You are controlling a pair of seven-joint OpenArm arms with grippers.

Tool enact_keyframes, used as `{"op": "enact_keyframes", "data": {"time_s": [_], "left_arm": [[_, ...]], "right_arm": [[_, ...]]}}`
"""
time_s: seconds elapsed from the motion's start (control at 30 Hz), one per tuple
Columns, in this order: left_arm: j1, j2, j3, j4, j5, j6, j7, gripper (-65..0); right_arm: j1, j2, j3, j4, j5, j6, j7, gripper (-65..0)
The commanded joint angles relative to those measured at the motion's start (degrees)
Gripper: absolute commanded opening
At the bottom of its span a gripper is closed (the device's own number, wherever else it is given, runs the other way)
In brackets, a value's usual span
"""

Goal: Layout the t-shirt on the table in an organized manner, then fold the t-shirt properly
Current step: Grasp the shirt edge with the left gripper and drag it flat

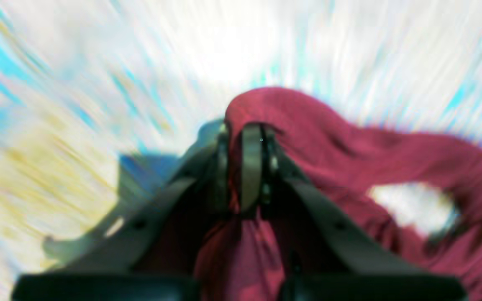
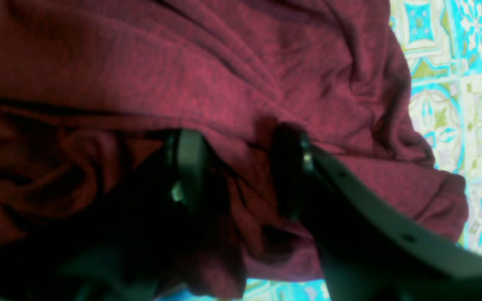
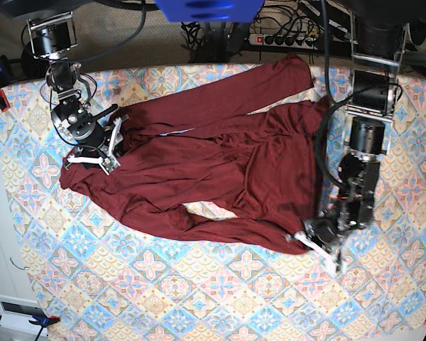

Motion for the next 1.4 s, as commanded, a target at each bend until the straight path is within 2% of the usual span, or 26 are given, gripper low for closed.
{"op": "enact_keyframes", "data": {"time_s": [0.0, 0.1, 0.37, 0.57, 0.67, 0.77, 0.8, 0.97, 1.07, 1.17, 1.37], "left_arm": [[-1.8, -1.3, -1.8, 0.9, -0.1, -0.1, -0.8, -65.0], [-3.7, -3.2, -3.9, 0.7, 0.0, -0.1, -0.9, -65.0], [-6.2, -8.7, -4.1, -0.4, 0.1, 0.2, -1.1, -65.0], [-5.9, -13.5, -3.9, -5.3, 0.1, 0.3, -4.1, -65.0], [-5.9, -15.3, -3.9, -10.4, 0.1, 0.3, -4.6, -65.0], [-5.7, -16.6, -3.8, -10.6, 0.1, 0.3, -4.6, -65.0], [-4.4, -17.2, -3.8, -10.6, 0.1, 0.3, -4.6, -63.8], [-1.8, -17.6, -3.8, -10.6, 0.1, 0.2, -4.1, -43.3], [-0.5, -17.5, -3.9, -10.5, -0.4, 0.0, -4.4, -35.0], [1.3, -17.3, -4.1, -8.1, -1.5, 0.0, -4.1, -34.3], [11.2, -18.4, -5.3, 10.1, -8.6, 0.0, 0.9, -34.3]], "right_arm": [[0.6, 0.9, 0.4, 0.6, -0.3, -0.4, 0.2, -40.3], [0.6, 0.9, 0.4, 0.5, -0.3, -0.4, 0.2, -40.3], [0.6, 0.9, 0.4, 0.6, -0.3, -0.4, 0.2, -40.3], [0.6, 0.9, 0.4, 0.2, -0.3, -0.4, 0.2, -40.3], [0.6, 0.9, 0.4, 0.4, -0.3, -0.4, 0.2, -40.3], [0.6, 0.9, 0.4, 0.4, -0.3, -0.4, 0.2, -40.3], [0.6, 0.9, 0.4, 0.6, -0.3, -0.4, 0.2, -40.3], [0.5, 0.9, 0.4, 0.7, -0.3, -0.4, 0.2, -40.3], [0.5, 0.9, 0.3, 2.7, -0.3, -0.4, 0.2, -40.3], [-0.8, 0.9, 0.4, 5.5, -0.3, -0.4, 0.2, -40.3], [-3.2, 0.9, 0.9, 12.2, -0.3, -0.4, 0.2, -40.3]]}}
